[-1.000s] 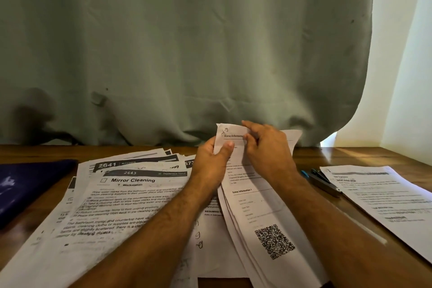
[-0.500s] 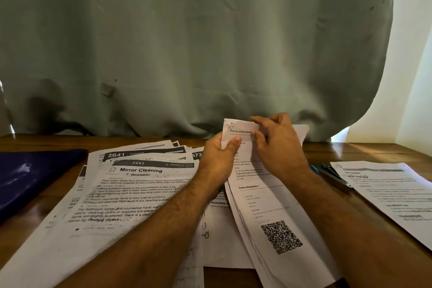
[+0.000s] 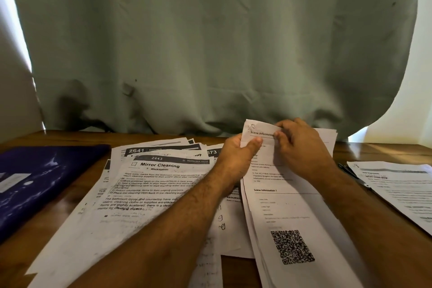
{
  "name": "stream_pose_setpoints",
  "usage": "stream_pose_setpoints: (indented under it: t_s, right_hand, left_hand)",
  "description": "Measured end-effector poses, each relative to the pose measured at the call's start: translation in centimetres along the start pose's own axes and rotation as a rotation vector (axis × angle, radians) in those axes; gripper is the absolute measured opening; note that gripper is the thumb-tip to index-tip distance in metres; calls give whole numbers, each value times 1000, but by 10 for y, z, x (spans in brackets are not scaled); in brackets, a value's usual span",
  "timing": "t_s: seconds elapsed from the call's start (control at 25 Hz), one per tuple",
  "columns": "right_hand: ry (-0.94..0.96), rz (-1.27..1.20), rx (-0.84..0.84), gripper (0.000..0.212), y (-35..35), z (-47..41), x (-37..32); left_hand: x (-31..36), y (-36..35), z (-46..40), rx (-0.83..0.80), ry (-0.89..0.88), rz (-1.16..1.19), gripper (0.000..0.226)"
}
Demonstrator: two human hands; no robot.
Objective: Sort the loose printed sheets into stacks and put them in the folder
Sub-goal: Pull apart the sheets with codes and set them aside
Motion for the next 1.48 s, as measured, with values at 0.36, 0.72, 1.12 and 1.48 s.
stream_pose_setpoints:
  t_s: [0.36, 0.72, 1.12, 1.48]
  right_hand:
    - [-35, -46, -108, 6, -9, 10, -12]
    - [-38, -53, -33, 5, -1, 10, -31]
    - [-62, 4, -126, 17, -14, 8, -62]
    - [-98, -66, -82, 19, -46, -16, -107]
  left_hand:
    - [10, 20, 7, -107, 72, -74, 27]
    - [26, 125, 17, -13, 120, -859, 38]
    - [-8, 208, 41, 51, 472, -1136, 100]
    - [1, 209, 45, 119, 364, -1046, 79]
Point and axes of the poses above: each hand's wrist, its own z-axis away from the middle knuckle, its own y-axis out of the back of the hand, x = y × z, the point moved 5 cm from there along -z, towards the middle knuckle, and after that the axes turned 8 degrees about -x, right-handed, at the moved point
